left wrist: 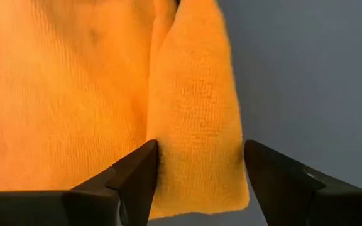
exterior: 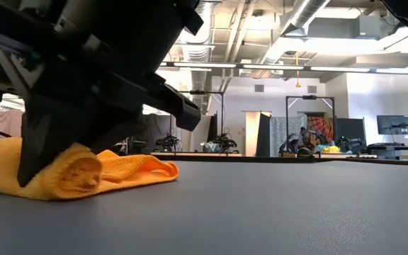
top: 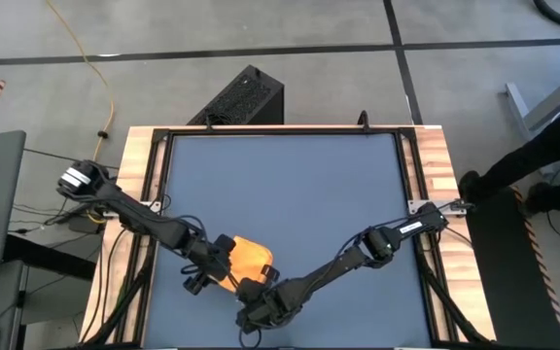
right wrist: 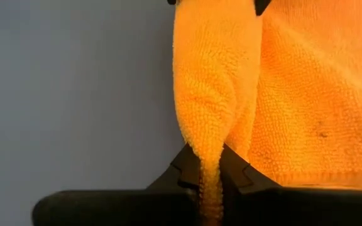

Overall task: Roll towel
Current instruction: Roll the orange microfiber towel

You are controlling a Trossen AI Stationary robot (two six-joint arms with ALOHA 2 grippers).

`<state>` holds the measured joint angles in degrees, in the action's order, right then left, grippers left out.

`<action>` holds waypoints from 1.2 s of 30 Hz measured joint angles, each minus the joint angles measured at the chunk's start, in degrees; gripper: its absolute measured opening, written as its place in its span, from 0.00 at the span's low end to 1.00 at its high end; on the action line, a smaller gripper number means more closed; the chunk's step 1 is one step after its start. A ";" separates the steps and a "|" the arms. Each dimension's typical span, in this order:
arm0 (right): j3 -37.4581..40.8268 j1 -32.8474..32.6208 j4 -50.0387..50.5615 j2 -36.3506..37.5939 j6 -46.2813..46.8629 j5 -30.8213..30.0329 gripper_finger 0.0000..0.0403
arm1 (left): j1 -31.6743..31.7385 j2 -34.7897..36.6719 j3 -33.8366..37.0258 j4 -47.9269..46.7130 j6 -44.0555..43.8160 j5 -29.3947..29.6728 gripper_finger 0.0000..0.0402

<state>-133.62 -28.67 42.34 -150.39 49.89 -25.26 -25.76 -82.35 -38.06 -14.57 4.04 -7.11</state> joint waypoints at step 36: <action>0.02 -1.51 -2.92 -0.02 20.99 3.49 0.30 | 1.40 -8.15 -0.24 3.14 -6.92 -13.92 0.00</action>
<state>-133.60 -30.18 39.42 -150.41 70.88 -21.77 -24.36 -90.50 -38.30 -11.43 -2.88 -21.03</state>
